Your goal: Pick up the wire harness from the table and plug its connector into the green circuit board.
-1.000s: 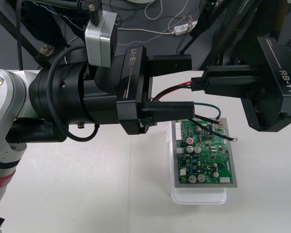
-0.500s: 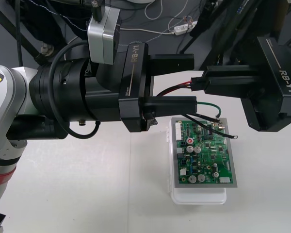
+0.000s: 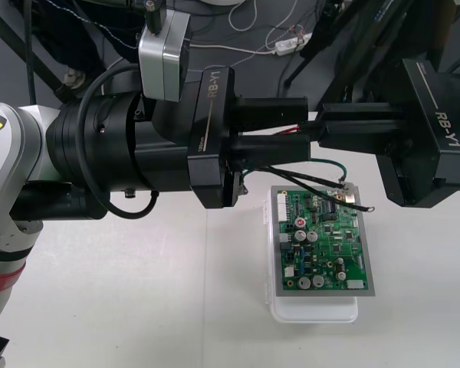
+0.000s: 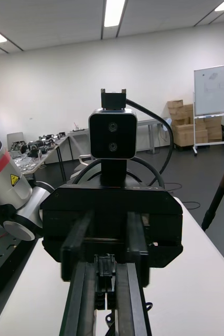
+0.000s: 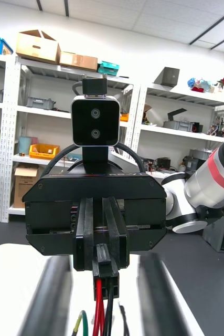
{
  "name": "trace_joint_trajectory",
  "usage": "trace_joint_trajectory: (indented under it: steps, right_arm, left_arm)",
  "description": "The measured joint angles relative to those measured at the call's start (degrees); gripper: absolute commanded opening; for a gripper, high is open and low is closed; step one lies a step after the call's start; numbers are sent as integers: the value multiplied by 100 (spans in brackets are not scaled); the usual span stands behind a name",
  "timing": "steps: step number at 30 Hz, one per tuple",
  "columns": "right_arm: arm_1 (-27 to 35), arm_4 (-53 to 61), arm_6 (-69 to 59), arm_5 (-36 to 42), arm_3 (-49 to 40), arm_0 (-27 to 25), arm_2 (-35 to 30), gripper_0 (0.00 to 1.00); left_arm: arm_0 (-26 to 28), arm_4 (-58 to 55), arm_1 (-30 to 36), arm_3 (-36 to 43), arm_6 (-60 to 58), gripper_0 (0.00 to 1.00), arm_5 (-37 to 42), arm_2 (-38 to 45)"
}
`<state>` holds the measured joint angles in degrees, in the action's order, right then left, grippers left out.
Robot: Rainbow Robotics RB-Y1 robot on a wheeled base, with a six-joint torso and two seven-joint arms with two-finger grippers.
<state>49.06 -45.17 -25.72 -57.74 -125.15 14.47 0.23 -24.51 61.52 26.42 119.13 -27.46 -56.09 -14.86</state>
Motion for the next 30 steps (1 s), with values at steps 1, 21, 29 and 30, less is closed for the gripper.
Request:
trace_joint_trajectory:
  steps: [1,21,29,30]
  right_arm:
    - [0,-1,0,0,0,0,0,0]
    - [0,-9,0,-2,0,-2,-5,0]
    - [-1,-9,0,-6,-2,-2,-5,94]
    - [-1,-9,0,-6,-2,-2,-5,100]
  left_arm:
    - [-1,0,0,0,0,0,0,0]
    - [-2,1,1,-6,0,0,2,0]
    - [-3,1,1,-7,0,0,2,0]
    - [-3,1,1,-7,0,0,2,0]
